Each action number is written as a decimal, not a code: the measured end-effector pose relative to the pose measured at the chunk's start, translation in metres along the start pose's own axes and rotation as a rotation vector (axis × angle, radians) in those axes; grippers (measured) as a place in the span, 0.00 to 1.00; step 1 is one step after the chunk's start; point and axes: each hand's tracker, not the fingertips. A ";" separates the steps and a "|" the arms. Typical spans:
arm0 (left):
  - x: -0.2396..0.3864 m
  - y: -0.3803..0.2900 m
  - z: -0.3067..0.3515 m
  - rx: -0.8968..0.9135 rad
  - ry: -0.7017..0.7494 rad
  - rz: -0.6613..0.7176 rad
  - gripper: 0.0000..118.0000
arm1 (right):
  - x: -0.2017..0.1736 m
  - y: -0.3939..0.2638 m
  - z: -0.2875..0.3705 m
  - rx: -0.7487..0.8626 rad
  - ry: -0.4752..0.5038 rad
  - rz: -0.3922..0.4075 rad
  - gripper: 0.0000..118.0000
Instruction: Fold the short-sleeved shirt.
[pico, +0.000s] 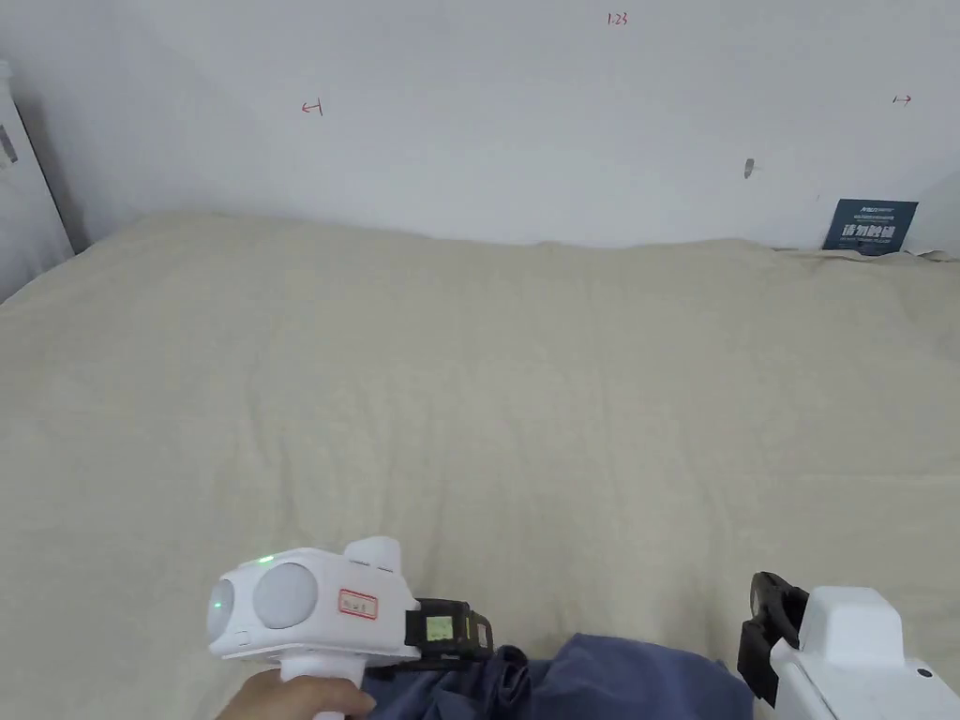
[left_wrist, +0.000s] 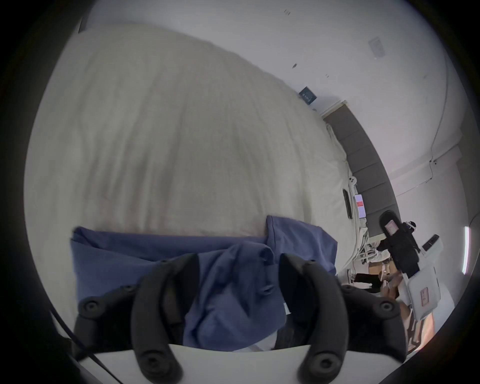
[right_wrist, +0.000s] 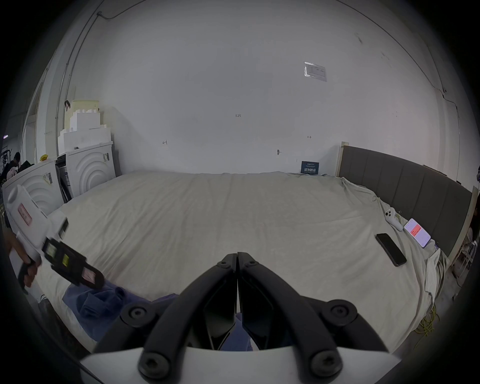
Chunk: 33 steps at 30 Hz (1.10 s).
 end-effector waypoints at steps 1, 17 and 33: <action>-0.006 -0.001 0.009 0.029 -0.003 -0.009 0.59 | -0.001 0.000 0.000 -0.002 0.003 -0.002 0.00; -0.034 -0.052 -0.028 -0.116 -0.141 0.004 0.16 | -0.008 -0.004 -0.001 -0.018 0.025 -0.011 0.00; -0.024 -0.066 -0.068 -0.096 -0.168 0.016 0.12 | -0.012 -0.013 -0.001 -0.045 0.033 -0.011 0.00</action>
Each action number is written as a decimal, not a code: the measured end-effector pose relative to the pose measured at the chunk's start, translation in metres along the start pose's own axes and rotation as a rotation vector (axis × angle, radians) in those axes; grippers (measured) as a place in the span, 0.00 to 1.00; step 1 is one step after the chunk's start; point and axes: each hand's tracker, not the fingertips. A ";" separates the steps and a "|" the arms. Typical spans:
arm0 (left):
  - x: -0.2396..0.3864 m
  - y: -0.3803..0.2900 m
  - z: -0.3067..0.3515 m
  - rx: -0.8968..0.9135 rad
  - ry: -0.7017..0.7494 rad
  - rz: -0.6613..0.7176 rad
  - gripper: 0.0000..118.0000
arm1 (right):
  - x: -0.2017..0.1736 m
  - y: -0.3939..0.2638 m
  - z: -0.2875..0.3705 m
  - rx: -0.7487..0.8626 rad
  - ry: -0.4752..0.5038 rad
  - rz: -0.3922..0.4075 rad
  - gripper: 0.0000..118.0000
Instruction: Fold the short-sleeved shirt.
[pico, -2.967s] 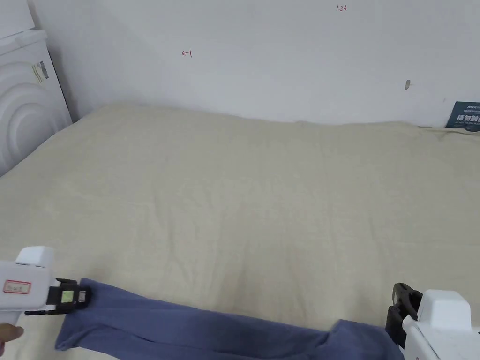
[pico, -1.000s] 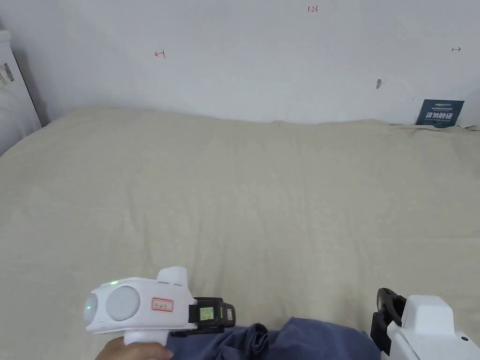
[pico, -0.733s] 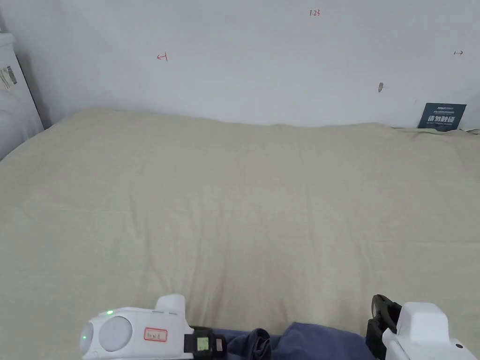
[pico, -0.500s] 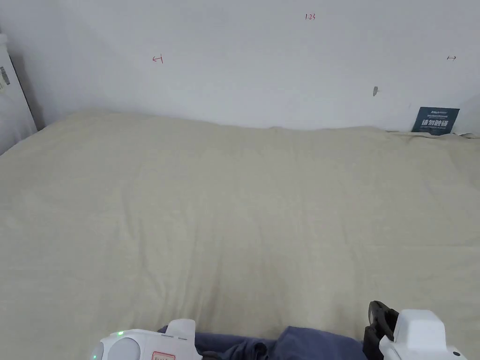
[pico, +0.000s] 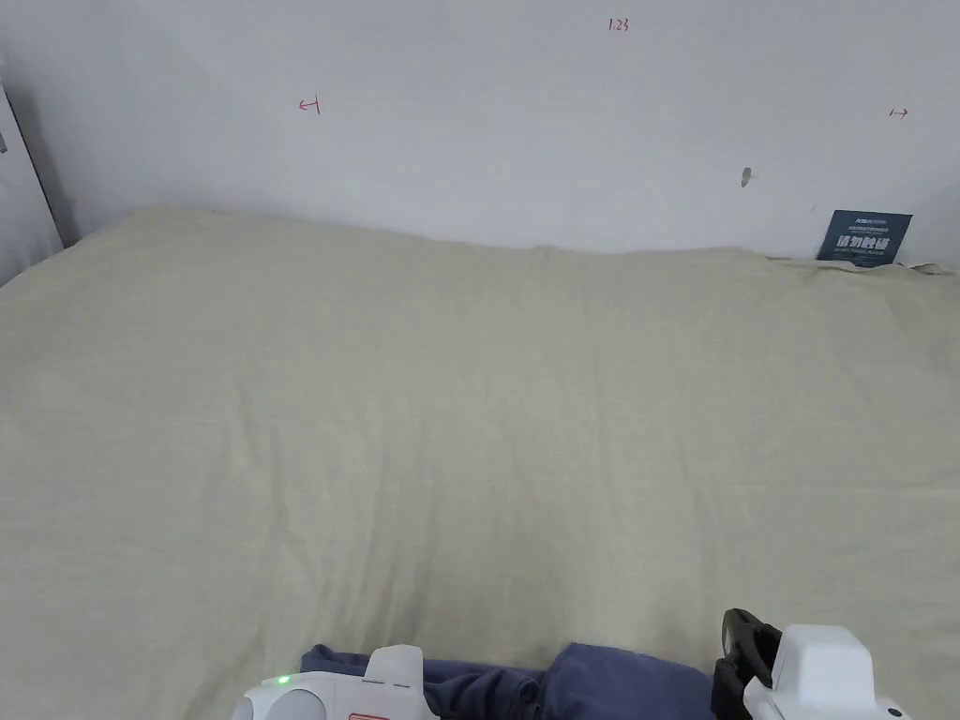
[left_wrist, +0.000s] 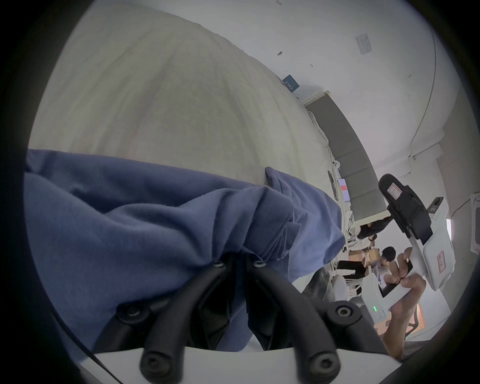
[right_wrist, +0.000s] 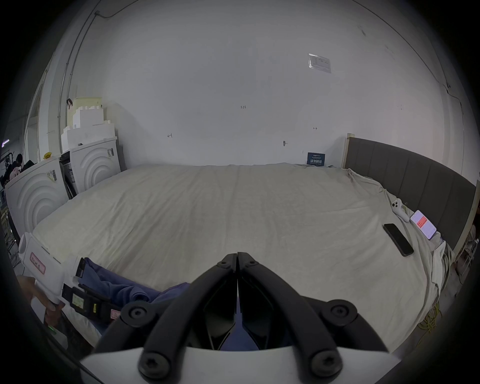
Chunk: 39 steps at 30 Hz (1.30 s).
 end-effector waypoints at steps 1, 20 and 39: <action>-0.001 0.000 -0.001 0.002 0.001 -0.003 0.12 | -0.001 0.000 -0.001 0.000 0.002 -0.002 0.00; -0.047 0.009 0.137 0.209 0.239 -0.053 0.77 | -0.009 0.006 -0.004 0.000 0.027 0.024 0.00; -0.038 0.001 0.078 0.131 0.443 -0.138 0.30 | -0.019 0.010 -0.006 0.014 0.051 0.014 0.00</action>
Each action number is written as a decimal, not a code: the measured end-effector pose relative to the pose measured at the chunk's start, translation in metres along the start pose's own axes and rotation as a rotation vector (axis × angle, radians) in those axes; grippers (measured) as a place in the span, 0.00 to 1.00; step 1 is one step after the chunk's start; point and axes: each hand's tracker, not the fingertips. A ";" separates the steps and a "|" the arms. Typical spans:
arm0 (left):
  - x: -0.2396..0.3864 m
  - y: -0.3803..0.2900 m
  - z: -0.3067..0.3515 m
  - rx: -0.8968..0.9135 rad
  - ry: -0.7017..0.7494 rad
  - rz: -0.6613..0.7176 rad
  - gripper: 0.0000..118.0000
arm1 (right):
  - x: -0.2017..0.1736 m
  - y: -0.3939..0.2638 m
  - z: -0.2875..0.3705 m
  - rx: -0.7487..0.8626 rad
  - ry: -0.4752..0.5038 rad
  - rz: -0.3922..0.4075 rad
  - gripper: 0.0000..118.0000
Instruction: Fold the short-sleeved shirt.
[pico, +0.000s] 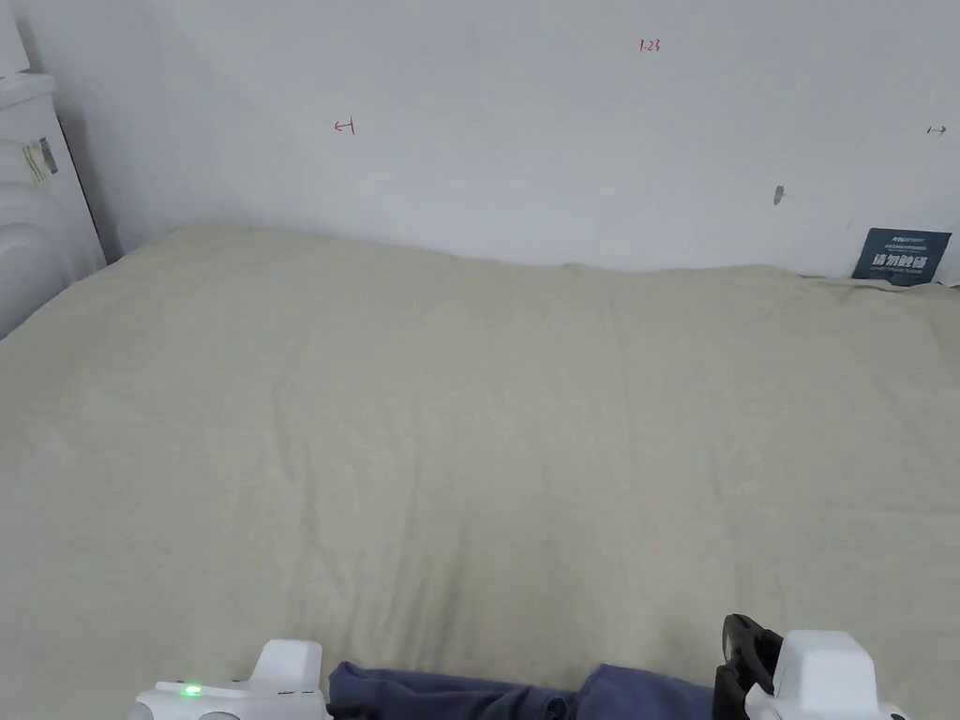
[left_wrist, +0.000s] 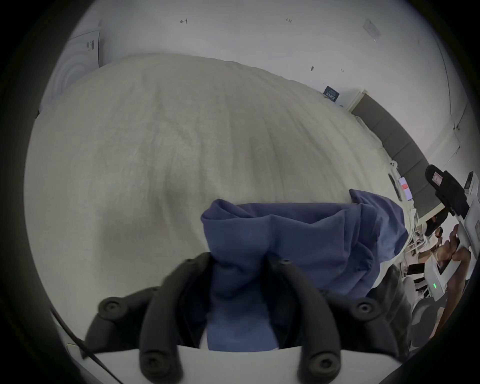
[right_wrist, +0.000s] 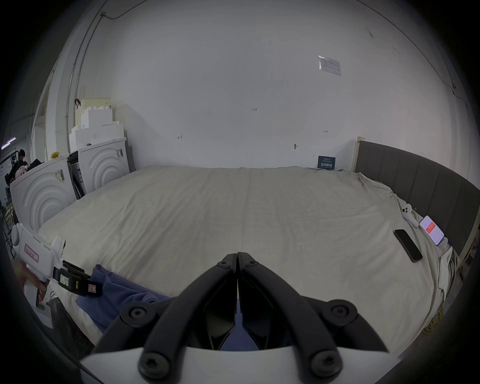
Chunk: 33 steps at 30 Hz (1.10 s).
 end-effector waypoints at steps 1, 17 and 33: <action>-0.003 0.001 0.002 0.003 0.007 0.008 0.20 | 0.000 -0.001 -0.001 -0.001 0.001 -0.002 0.00; -0.051 0.018 0.052 0.031 -0.174 0.125 0.01 | 0.003 -0.003 0.000 -0.003 -0.003 -0.011 0.00; -0.090 0.052 0.158 0.100 0.003 0.083 0.00 | 0.000 -0.002 -0.008 -0.006 0.017 -0.011 0.00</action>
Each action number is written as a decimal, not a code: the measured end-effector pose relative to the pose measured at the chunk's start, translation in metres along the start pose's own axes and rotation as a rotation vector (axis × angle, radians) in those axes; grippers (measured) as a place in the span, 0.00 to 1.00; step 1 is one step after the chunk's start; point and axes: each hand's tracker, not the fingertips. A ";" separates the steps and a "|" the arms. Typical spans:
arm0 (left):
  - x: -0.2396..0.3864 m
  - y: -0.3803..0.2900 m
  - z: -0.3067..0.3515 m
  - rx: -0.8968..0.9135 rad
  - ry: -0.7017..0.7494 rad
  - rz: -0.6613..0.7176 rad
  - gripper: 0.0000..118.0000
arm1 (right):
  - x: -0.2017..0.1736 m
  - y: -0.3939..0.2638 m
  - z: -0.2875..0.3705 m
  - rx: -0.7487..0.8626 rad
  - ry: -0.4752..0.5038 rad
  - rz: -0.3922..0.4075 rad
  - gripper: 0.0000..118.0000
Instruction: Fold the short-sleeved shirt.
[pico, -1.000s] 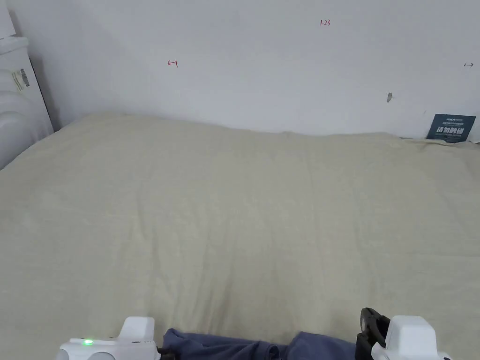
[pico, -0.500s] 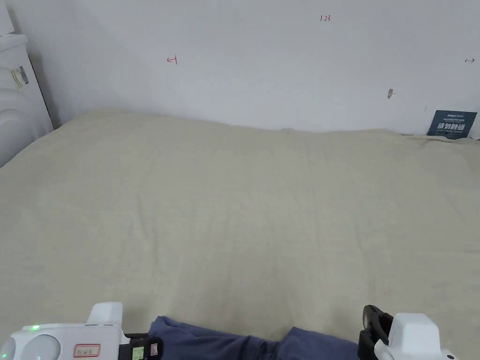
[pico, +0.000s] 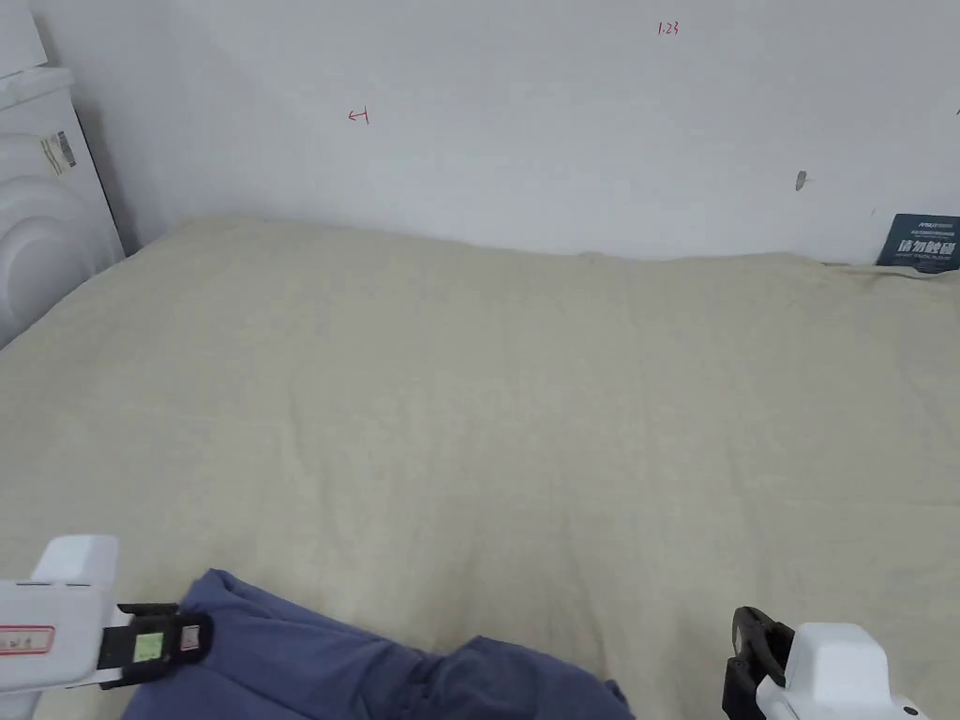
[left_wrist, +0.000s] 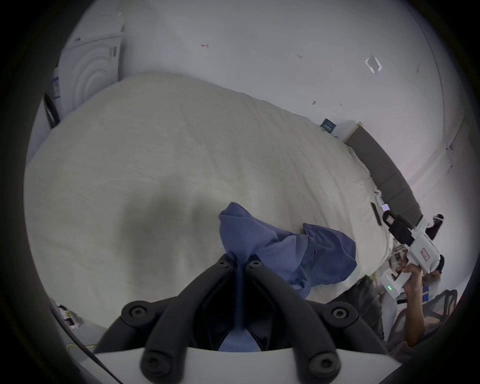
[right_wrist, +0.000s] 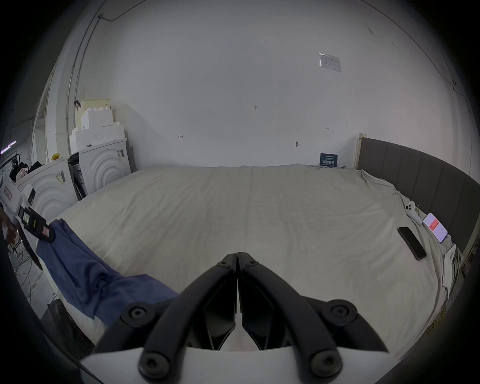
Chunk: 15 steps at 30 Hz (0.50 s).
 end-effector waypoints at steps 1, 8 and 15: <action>-0.003 0.002 0.005 -0.008 0.018 -0.002 0.00 | 0.000 0.000 0.000 0.000 0.003 0.001 0.00; 0.010 0.013 0.022 -0.023 0.039 0.054 0.00 | -0.002 0.001 -0.003 0.001 0.010 -0.003 0.00; 0.072 0.012 0.017 -0.054 -0.098 0.069 0.01 | -0.002 0.000 -0.004 -0.003 0.012 -0.006 0.00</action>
